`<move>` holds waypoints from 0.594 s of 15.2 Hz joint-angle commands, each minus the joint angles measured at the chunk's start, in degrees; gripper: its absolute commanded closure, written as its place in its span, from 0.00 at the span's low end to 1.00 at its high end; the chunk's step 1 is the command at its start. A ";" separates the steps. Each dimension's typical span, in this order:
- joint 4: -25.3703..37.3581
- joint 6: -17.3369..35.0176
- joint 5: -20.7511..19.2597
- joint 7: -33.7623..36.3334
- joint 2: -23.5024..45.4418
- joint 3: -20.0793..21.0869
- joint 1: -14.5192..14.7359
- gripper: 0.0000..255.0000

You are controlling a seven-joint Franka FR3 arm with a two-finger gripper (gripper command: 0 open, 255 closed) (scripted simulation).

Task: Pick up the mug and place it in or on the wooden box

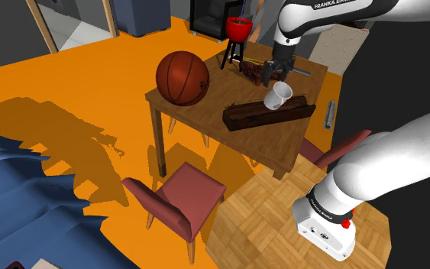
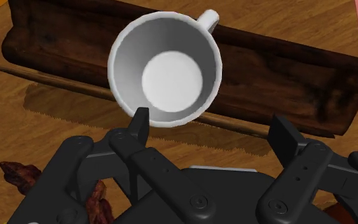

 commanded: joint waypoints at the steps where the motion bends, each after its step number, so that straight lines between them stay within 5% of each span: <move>1: 2.65 -3.50 0.23 0.01 -0.76 0.40 0.18 0.00; 9: 3.96 -5.04 0.34 -0.02 -0.98 0.56 0.25 0.00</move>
